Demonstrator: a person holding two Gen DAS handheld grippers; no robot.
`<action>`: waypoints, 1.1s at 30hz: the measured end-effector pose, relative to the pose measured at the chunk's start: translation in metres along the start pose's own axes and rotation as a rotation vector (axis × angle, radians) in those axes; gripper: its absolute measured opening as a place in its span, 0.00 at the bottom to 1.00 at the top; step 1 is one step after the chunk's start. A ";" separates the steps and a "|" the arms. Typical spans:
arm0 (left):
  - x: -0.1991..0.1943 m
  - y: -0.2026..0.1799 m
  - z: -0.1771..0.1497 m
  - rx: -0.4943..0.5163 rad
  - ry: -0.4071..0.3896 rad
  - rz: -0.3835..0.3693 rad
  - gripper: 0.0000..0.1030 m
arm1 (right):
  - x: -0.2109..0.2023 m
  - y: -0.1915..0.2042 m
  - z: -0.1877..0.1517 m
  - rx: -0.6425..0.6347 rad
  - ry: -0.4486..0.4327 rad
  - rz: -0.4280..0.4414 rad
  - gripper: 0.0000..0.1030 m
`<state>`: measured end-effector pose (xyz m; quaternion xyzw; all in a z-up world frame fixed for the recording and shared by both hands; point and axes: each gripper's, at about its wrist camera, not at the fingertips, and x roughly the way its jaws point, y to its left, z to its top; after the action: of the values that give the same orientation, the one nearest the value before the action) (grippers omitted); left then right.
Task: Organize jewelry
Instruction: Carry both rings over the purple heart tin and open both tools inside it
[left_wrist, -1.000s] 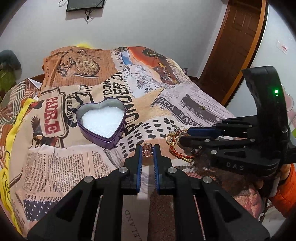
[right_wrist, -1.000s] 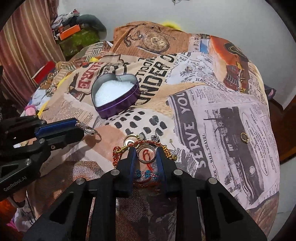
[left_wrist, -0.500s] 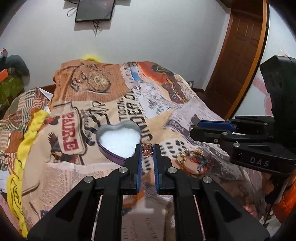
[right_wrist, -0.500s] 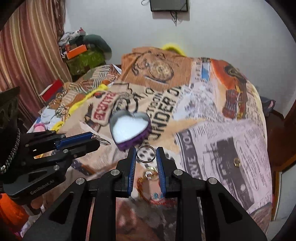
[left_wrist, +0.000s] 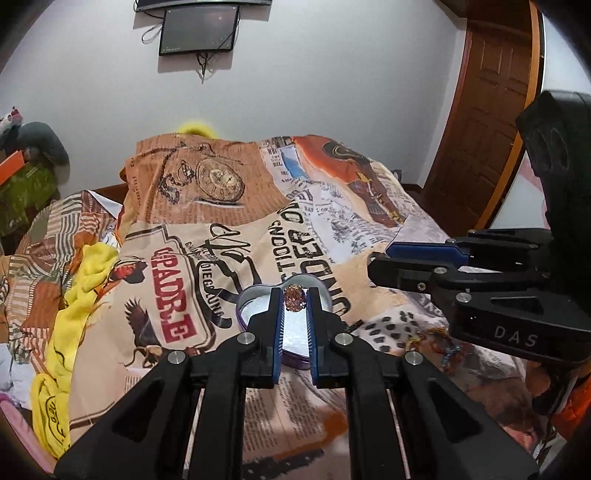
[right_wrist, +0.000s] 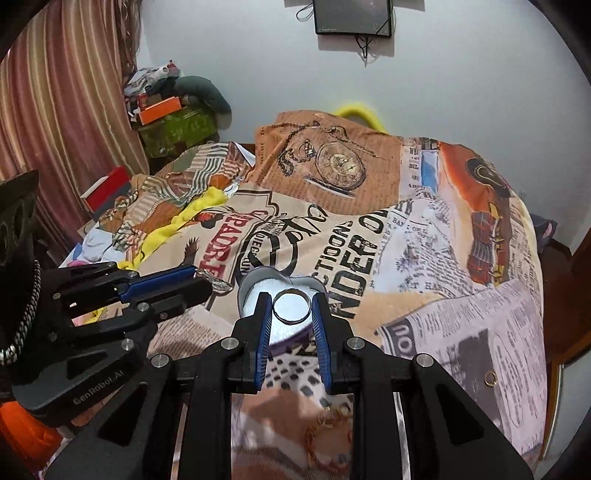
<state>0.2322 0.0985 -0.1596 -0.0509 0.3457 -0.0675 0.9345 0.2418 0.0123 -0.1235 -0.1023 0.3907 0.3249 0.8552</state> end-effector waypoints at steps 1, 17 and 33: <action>0.006 0.004 0.000 -0.001 0.011 -0.001 0.10 | 0.005 0.000 0.002 0.000 0.006 0.000 0.19; 0.078 0.032 -0.007 0.005 0.175 -0.063 0.10 | 0.082 -0.009 0.005 0.040 0.204 0.012 0.19; 0.079 0.046 -0.005 -0.031 0.178 -0.081 0.10 | 0.104 -0.004 -0.001 -0.006 0.265 -0.020 0.20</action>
<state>0.2929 0.1311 -0.2203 -0.0730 0.4260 -0.1044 0.8957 0.2940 0.0585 -0.2010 -0.1507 0.4981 0.3011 0.7991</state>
